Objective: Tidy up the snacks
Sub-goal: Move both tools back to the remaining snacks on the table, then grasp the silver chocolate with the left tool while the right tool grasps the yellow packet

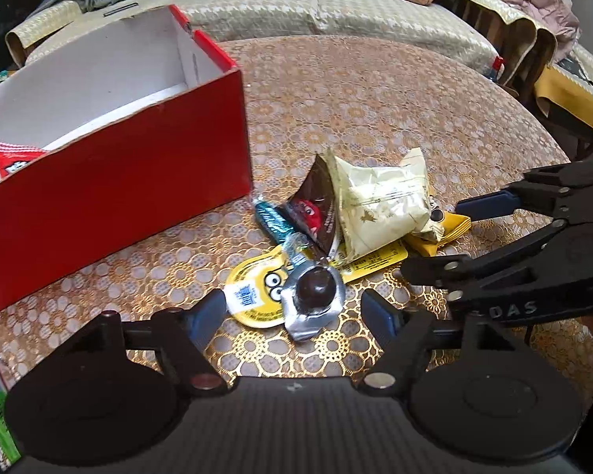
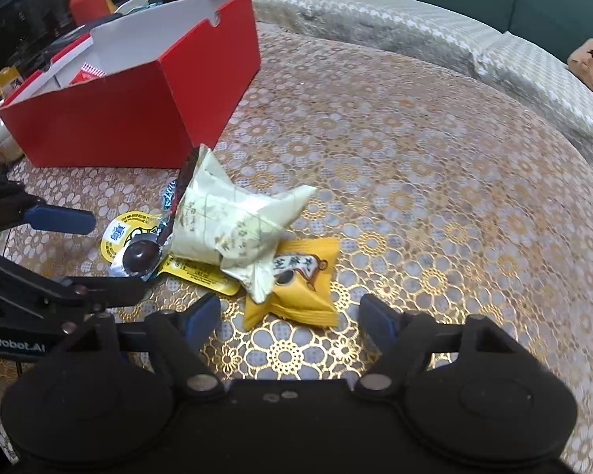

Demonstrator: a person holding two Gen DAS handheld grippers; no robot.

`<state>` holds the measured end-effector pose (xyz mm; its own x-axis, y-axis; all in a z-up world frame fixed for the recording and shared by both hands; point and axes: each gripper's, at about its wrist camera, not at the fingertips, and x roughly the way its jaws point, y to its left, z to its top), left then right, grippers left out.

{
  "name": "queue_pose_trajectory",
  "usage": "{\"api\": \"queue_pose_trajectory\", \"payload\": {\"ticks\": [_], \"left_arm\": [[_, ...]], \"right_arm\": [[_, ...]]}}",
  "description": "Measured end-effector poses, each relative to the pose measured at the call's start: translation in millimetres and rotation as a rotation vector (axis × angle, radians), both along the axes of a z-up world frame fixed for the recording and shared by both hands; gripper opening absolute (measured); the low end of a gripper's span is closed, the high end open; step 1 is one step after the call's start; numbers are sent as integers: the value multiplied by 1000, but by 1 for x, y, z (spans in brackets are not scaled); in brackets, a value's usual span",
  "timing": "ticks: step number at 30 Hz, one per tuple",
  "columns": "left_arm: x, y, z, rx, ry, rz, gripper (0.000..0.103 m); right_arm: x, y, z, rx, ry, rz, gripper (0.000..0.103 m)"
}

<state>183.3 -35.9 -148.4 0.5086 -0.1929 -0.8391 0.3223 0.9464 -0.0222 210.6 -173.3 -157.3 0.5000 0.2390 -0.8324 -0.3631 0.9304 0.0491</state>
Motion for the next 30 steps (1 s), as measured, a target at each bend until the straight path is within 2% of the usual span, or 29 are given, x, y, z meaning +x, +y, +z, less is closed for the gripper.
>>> {"api": "queue_pose_trajectory", "payload": {"ticks": [4,6,8,10,13,20,30], "left_arm": [[4,-5,-1,13,-11,-23,64],[5,-7,0,12,-13,-26,57],[5,-9,-1,24,-21,-32,53],[4,-10,-1,32,-33,-40,43],[2,-9,0,21,-35,-47,35],[1,-4,2,2,-25,-24,35],[-14,3,9,-28,-7,10,35]], "right_arm": [[1,3,-1,-22,-23,8,69],[2,4,-1,-25,-25,7,61],[1,6,-1,-33,-30,14,58],[-1,8,-1,-44,-40,24,55],[-4,8,-1,-44,-48,19,49],[-8,-1,2,-27,-46,-16,45],[-34,-22,10,-8,-32,-85,45]]}}
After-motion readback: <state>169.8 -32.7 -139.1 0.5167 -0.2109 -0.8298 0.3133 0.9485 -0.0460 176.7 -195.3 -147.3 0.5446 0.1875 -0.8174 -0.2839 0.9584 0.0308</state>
